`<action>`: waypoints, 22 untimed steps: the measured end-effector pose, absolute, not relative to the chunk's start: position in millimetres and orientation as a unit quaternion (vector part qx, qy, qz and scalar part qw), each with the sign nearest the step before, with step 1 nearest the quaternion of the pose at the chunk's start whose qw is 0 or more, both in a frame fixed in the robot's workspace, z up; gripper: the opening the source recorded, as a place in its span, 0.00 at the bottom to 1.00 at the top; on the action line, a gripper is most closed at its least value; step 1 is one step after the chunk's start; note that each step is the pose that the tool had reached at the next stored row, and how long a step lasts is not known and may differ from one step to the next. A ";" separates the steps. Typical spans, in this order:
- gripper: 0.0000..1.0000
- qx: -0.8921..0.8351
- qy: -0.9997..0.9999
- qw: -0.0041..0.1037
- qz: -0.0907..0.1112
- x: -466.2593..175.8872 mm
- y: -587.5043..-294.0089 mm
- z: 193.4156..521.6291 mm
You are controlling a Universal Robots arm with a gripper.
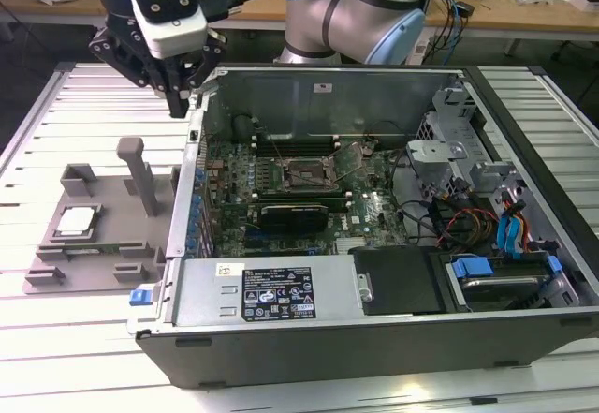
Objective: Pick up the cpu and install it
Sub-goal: 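Reach for the cpu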
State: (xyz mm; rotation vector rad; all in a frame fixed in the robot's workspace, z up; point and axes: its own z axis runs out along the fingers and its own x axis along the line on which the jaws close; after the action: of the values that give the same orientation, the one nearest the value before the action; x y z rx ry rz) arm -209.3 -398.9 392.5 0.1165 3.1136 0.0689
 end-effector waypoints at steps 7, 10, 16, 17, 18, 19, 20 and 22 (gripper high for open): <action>0.11 0.037 0.999 0.013 0.022 -230.8 -398.9 392.5; 0.11 0.037 0.999 0.013 0.022 -247.8 -398.9 392.5; 0.11 0.037 0.999 0.013 0.022 -268.9 -398.9 392.4; 0.11 0.037 0.999 0.013 0.022 -272.8 -398.8 392.4; 0.11 0.037 0.999 0.013 0.022 -278.2 -398.8 392.4; 0.11 0.037 0.999 0.013 0.022 -282.8 -398.8 392.4; 0.11 0.037 0.999 0.013 0.022 -286.8 -398.8 392.4; 0.11 0.037 0.999 0.013 0.022 -296.2 -398.9 392.4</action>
State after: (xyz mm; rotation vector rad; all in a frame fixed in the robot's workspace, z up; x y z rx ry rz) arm -296.2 -398.9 392.4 0.1165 3.1125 0.0689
